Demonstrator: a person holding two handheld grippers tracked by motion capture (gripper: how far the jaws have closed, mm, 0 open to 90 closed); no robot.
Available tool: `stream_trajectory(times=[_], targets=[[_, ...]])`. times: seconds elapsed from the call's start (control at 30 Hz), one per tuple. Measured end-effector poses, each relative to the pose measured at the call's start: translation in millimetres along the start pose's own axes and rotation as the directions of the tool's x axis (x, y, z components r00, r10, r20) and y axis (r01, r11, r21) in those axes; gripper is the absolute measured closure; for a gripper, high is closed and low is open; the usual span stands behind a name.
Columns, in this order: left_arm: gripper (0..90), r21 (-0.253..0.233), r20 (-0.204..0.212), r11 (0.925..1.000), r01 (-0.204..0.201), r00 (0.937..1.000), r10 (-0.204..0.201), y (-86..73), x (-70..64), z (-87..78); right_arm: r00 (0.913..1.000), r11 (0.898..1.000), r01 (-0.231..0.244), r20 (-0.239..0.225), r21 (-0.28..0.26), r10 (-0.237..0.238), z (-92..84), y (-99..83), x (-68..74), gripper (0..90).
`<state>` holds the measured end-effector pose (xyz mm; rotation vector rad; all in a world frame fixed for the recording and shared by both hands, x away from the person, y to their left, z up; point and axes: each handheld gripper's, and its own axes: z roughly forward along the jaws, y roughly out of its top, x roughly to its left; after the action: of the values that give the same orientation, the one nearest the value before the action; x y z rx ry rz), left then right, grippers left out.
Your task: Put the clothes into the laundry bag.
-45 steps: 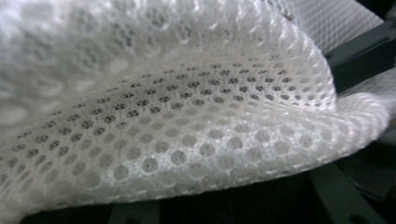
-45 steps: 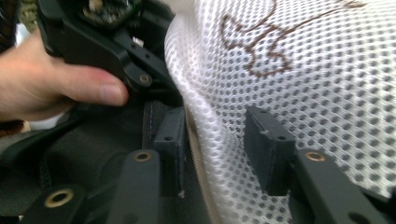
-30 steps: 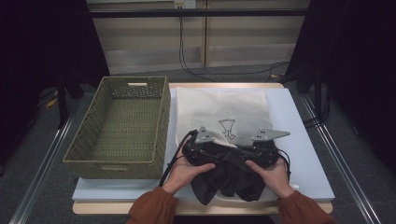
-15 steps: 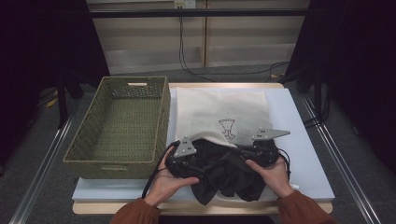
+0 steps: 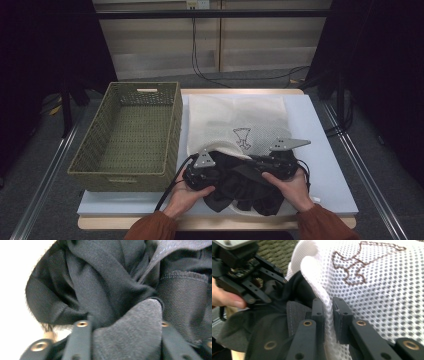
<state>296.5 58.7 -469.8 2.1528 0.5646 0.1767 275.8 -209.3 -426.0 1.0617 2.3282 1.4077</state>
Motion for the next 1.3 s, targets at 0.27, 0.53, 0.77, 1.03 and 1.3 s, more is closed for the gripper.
stream_trajectory(times=[0.27,0.53,0.77,1.03,1.3], targets=[[77.8,-0.039,0.055,0.9992,0.0,0.9985,0.003,9.5,0.6,-6.2,0.9991,0.999,-0.023,-0.037,-0.035,0.022,-4.0,3.3,-0.4,84.8],[79.6,-0.068,0.073,0.9972,-0.03,0.9967,0.035,28.3,-6.5,-0.4,0.9979,0.998,-0.023,-0.062,-0.062,0.02,-7.0,9.3,2.3,86.3],[80.3,-0.065,0.049,0.9978,0.012,0.9987,-0.009,38.5,-7.7,16.2,0.9968,0.998,-0.014,-0.08,-0.068,0.008,-8.9,12.0,7.0,87.0],[81.3,-0.122,0.024,0.9925,-0.002,0.9997,0.005,69.7,0.0,12.4,0.9963,0.996,-0.016,-0.086,-0.093,0.008,-15.1,15.8,7.8,87.0],[81.5,-0.108,-0.011,0.9937,0.033,0.9994,-0.034,67.8,11.8,37.8,0.9959,0.995,-0.033,-0.087,-0.095,0.025,-20.7,17.3,4.2,87.2]])
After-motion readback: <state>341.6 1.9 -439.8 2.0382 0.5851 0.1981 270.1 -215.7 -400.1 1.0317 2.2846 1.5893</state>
